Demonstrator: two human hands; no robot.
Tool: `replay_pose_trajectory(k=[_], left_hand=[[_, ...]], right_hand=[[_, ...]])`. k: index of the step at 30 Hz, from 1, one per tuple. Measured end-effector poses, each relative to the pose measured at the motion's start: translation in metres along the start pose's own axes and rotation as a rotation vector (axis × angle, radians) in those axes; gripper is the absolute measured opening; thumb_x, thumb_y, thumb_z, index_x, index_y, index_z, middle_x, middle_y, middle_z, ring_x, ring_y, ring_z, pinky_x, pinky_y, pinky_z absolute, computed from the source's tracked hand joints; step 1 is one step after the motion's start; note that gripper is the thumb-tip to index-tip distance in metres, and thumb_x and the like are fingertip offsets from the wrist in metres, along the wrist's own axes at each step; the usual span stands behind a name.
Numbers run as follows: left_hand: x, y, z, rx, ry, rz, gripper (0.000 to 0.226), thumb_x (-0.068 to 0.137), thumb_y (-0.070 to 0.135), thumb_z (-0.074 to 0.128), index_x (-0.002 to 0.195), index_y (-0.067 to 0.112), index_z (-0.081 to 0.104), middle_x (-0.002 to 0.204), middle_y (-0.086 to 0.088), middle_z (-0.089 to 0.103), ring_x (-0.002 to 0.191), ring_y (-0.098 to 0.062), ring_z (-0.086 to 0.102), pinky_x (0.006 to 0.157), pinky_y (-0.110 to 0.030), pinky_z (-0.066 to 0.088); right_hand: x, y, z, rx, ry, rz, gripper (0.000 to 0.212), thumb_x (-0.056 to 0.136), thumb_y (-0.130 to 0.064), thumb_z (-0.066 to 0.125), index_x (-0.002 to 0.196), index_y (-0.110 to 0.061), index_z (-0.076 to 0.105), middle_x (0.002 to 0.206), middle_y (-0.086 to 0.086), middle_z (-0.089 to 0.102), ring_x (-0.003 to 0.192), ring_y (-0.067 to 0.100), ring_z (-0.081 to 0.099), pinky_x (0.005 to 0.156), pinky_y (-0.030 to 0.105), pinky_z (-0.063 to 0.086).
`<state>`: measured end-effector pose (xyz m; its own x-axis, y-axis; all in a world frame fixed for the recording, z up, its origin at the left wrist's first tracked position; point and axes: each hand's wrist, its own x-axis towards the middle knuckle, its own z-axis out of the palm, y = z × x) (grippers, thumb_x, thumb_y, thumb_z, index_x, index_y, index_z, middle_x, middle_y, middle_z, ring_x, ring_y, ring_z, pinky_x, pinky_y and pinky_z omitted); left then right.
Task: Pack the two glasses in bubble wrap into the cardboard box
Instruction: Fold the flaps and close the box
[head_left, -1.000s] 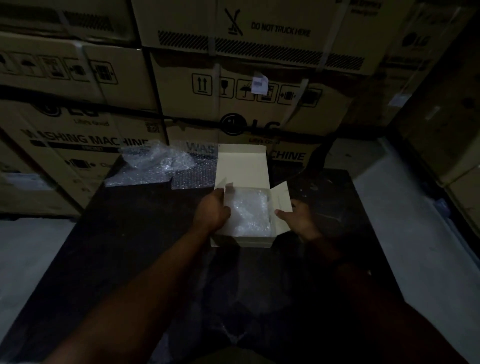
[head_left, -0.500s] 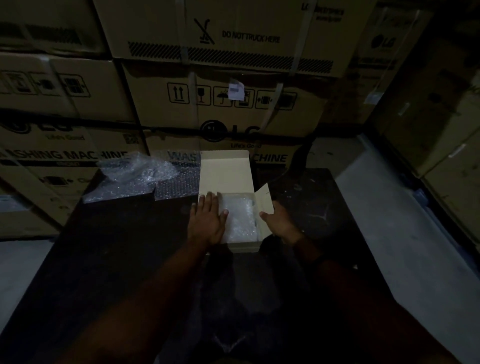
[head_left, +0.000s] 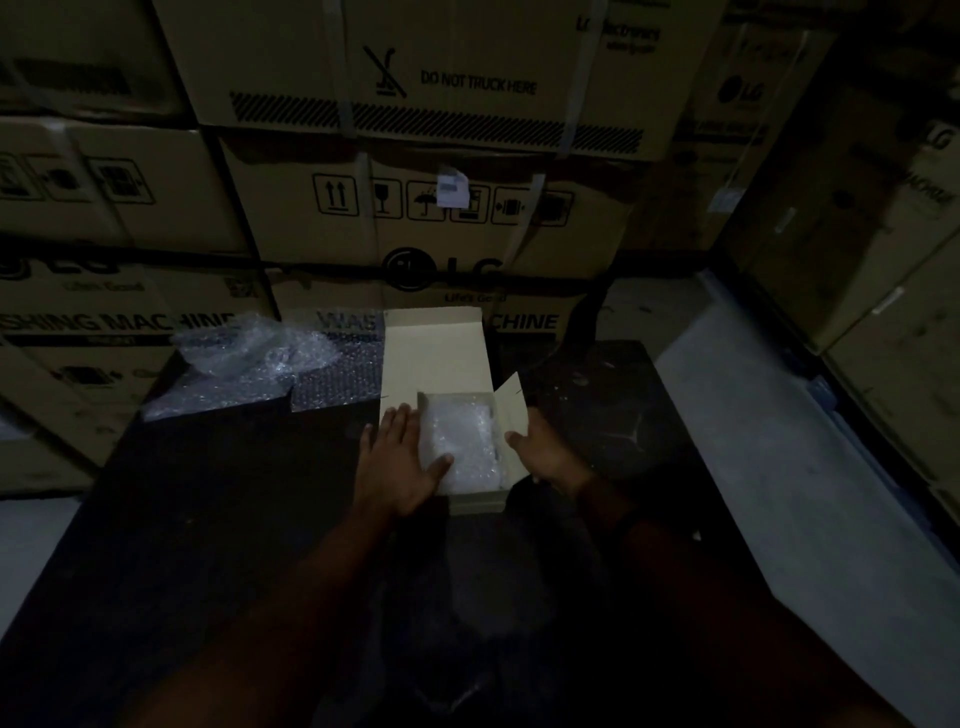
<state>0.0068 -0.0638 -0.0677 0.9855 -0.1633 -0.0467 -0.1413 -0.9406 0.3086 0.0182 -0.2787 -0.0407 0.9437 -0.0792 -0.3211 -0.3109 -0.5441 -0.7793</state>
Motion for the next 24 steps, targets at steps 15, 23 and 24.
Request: replay_pose_trajectory(k=[15, 23, 24], left_hand=[[-0.006, -0.022, -0.006, -0.165, 0.009, 0.072, 0.078, 0.089, 0.058, 0.021, 0.15, 0.01, 0.024, 0.159, -0.006, 0.017, 0.147, -0.021, 0.012, 0.117, -0.038, 0.005], [-0.005, -0.026, -0.001, 0.054, -0.131, 0.14, 0.066, 0.098, 0.049, 0.026, 0.15, 0.01, 0.023, 0.16, -0.009, 0.011, 0.147, -0.026, 0.009, 0.116, -0.044, 0.014], [-0.005, -0.027, 0.0, 0.068, -0.14, 0.139, 0.071, 0.095, 0.054, 0.02, 0.15, 0.01, 0.022, 0.16, -0.009, 0.01, 0.147, -0.026, 0.008, 0.116, -0.044, 0.014]], right_hand=[[-0.014, -0.012, 0.019, -0.051, -0.133, -0.268, 0.071, 0.082, 0.001, 0.045, 0.147, -0.023, 0.029, 0.135, -0.004, 0.045, 0.122, 0.012, 0.047, 0.1, 0.022, 0.039], [-0.021, -0.009, 0.061, -0.661, -0.101, -0.292, 0.062, 0.103, -0.036, 0.027, 0.152, -0.007, 0.003, 0.161, 0.009, -0.002, 0.148, 0.019, -0.002, 0.119, 0.033, -0.001], [-0.02, -0.006, 0.065, -0.709, -0.111, -0.281, 0.062, 0.103, -0.037, 0.024, 0.152, -0.007, 0.002, 0.161, 0.008, -0.003, 0.148, 0.019, -0.004, 0.119, 0.035, -0.003]])
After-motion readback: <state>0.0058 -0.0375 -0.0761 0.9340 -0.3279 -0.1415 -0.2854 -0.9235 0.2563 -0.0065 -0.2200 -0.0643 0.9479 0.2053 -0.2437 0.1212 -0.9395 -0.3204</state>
